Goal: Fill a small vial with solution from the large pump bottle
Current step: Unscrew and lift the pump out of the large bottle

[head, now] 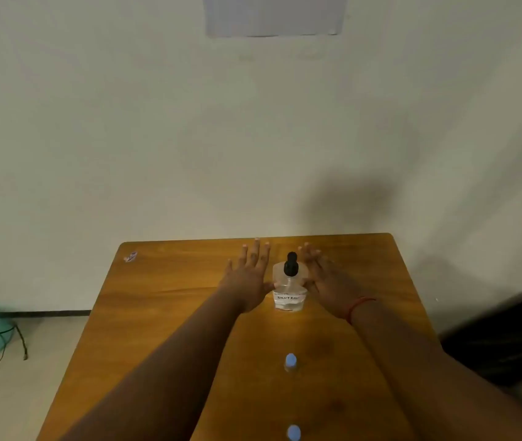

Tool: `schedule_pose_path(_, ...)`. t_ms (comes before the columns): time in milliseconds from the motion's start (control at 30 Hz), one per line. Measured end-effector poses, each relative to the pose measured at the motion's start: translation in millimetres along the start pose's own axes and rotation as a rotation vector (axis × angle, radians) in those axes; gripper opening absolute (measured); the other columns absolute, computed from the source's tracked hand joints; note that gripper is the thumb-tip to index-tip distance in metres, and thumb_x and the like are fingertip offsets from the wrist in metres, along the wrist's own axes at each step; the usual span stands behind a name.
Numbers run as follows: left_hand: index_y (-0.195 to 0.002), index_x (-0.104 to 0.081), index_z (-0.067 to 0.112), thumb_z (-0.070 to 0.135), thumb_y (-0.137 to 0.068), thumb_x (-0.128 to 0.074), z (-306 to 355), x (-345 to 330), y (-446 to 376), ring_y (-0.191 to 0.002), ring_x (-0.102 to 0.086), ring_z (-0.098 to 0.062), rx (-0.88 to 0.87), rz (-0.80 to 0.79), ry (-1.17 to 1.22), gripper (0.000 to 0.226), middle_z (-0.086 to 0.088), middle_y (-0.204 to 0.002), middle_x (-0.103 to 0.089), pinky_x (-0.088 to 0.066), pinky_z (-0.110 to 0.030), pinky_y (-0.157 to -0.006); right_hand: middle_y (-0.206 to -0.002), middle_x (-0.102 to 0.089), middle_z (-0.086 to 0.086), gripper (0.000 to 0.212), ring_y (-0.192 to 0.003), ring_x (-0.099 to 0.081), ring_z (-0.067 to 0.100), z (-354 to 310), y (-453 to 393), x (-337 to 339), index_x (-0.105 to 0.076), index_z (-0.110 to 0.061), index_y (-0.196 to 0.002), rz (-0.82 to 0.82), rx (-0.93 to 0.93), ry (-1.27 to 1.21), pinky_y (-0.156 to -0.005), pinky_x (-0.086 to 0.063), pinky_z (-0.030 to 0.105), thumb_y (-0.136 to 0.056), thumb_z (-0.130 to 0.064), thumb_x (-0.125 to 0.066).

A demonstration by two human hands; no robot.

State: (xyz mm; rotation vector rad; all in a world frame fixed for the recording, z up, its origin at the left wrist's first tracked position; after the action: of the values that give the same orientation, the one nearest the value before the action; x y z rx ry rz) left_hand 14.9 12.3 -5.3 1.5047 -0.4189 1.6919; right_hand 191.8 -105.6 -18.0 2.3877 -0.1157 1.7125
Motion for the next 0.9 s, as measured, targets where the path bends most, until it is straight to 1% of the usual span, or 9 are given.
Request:
schedule_pose_path(67, -0.158, 0.020, 0.025, 0.048, -0.100, -0.053, 6, -3, 0, -0.157, 0.005, -0.033, -0.001, -0.070, 0.179, 0.096, -0.007, -0.170, 0.012, -0.014, -0.051, -0.125, -0.165, 0.004, -0.004, 0.071, -0.150, -0.012, 0.023, -2, 1, -5, 0.005, -0.028, -0.155, -0.092, -0.007, -0.120, -0.118, -0.026, 0.042, -0.102, -0.045, -0.037)
schedule_pose_path(133, -0.161, 0.012, 0.025, 0.037, -0.098, -0.063, 10, -9, -1, -0.155, -0.017, -0.033, 0.004, -0.094, 0.346, 0.098, -0.009, -0.170, -0.011, -0.024, -0.044, -0.122, -0.164, 0.001, -0.007, 0.074, -0.147, -0.022, 0.022, -3, 3, -10, 0.003, -0.031, -0.155, -0.130, -0.025, -0.192, -0.114, -0.033, 0.041, -0.100, -0.044, -0.045)
schedule_pose_path(200, -0.162, 0.000, 0.023, 0.031, -0.098, -0.065, 13, -15, -4, -0.149, -0.032, -0.032, 0.004, -0.071, 0.390, 0.093, -0.010, -0.165, -0.029, -0.032, -0.040, -0.117, -0.164, -0.005, -0.008, 0.075, -0.144, -0.030, 0.022, -3, 1, -15, -0.003, -0.032, -0.155, -0.109, -0.041, -0.228, -0.111, -0.037, 0.039, -0.098, -0.039, -0.052)
schedule_pose_path(333, -0.159, -0.027, 0.015, 0.021, -0.094, -0.071, 15, -22, -13, -0.138, -0.048, -0.029, 0.037, -0.009, 0.544, 0.079, -0.010, -0.152, -0.051, -0.040, -0.036, -0.110, -0.158, -0.025, -0.006, 0.071, -0.136, -0.041, 0.020, -1, -6, -18, -0.022, -0.029, -0.152, -0.046, -0.071, -0.332, -0.105, -0.039, 0.032, -0.093, -0.030, -0.062)
schedule_pose_path(467, -0.152, -0.040, 0.014, 0.016, -0.089, -0.076, 13, -27, -19, -0.130, -0.055, -0.028, 0.038, 0.027, 0.659, 0.073, -0.008, -0.143, -0.058, -0.041, -0.027, -0.097, -0.151, -0.037, -0.004, 0.068, -0.129, -0.046, 0.020, 2, -12, -20, -0.030, -0.027, -0.149, -0.020, -0.100, -0.398, -0.102, -0.040, 0.030, -0.091, -0.025, -0.066)
schedule_pose_path(567, -0.148, -0.046, 0.013, 0.014, -0.087, -0.078, 11, -30, -20, -0.126, -0.057, -0.028, 0.012, 0.047, 0.683, 0.068, -0.008, -0.139, -0.061, -0.041, -0.028, -0.095, -0.147, -0.041, -0.003, 0.068, -0.125, -0.048, 0.020, 4, -15, -23, -0.033, -0.027, -0.147, 0.004, -0.105, -0.418, -0.100, -0.042, 0.032, -0.089, -0.021, -0.068)
schedule_pose_path(633, -0.147, -0.047, 0.013, 0.013, -0.087, -0.077, 12, -30, -19, -0.126, -0.055, -0.027, 0.001, 0.052, 0.675, 0.067, -0.009, -0.139, -0.060, -0.043, -0.030, -0.098, -0.146, -0.042, -0.004, 0.067, -0.123, -0.050, 0.020, 4, -14, -25, -0.035, -0.028, -0.146, 0.020, -0.105, -0.422, -0.100, -0.044, 0.034, -0.088, -0.019, -0.069)
schedule_pose_path(733, -0.147, -0.048, 0.014, 0.014, -0.089, -0.075, 13, -27, -18, -0.127, -0.055, -0.026, -0.020, 0.043, 0.662, 0.064, -0.008, -0.139, -0.060, -0.045, -0.039, -0.108, -0.144, -0.043, -0.005, 0.066, -0.121, -0.051, 0.019, 5, -12, -25, -0.037, -0.028, -0.144, 0.030, -0.092, -0.425, -0.099, -0.046, 0.037, -0.088, -0.018, -0.069)
schedule_pose_path(900, -0.146, -0.048, 0.012, 0.015, -0.092, -0.073, 14, -11, -16, -0.125, -0.056, -0.027, -0.045, 0.016, 0.641, 0.060, -0.008, -0.137, -0.061, -0.046, -0.044, -0.108, -0.142, -0.044, -0.005, 0.064, -0.117, -0.052, 0.016, 3, -12, -11, -0.038, -0.027, -0.144, 0.018, -0.053, -0.450, -0.099, -0.046, 0.037, -0.088, -0.016, -0.068)
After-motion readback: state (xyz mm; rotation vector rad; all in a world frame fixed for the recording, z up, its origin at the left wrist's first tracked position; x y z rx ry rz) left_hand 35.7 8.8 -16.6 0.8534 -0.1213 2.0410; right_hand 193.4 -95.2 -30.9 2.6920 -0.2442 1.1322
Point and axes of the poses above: each hand's wrist, its own y-axis away from the middle knuckle, its own x-axis out of the back of the hand, z = x × y, the point moved 2 cm from there along -y, towards the middle knuckle
